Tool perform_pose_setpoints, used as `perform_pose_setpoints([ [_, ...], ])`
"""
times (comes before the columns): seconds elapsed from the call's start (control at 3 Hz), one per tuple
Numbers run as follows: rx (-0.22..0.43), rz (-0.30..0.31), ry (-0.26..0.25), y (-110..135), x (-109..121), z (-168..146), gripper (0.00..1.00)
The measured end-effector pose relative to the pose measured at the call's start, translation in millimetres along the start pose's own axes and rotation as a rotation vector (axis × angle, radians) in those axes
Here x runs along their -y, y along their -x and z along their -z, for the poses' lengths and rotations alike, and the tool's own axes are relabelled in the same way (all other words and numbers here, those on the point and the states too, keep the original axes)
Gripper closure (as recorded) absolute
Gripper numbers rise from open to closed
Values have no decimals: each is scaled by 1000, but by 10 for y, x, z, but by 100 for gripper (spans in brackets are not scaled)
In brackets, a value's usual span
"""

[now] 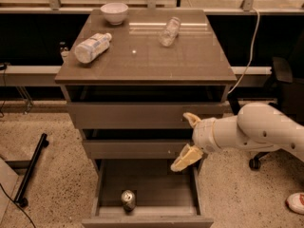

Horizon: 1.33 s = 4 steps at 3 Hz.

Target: Pick 7up can from bottom drawer and place on counter

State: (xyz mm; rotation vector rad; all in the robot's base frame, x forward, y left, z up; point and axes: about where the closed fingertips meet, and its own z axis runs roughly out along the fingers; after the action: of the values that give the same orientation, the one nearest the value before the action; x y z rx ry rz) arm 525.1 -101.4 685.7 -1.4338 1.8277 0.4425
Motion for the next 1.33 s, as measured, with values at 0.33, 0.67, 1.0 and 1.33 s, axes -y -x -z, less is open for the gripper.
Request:
perform_pose_setpoints([
  [0.33,4,-11,-5,-64,23,-68,0],
  [0.67,-27,-25,-35,-97,23,-126,0],
  [1.0,0,-83,-86,-231,-18,-335,0],
  [1.33,16,-142,-106,-434,-110,-712,0],
])
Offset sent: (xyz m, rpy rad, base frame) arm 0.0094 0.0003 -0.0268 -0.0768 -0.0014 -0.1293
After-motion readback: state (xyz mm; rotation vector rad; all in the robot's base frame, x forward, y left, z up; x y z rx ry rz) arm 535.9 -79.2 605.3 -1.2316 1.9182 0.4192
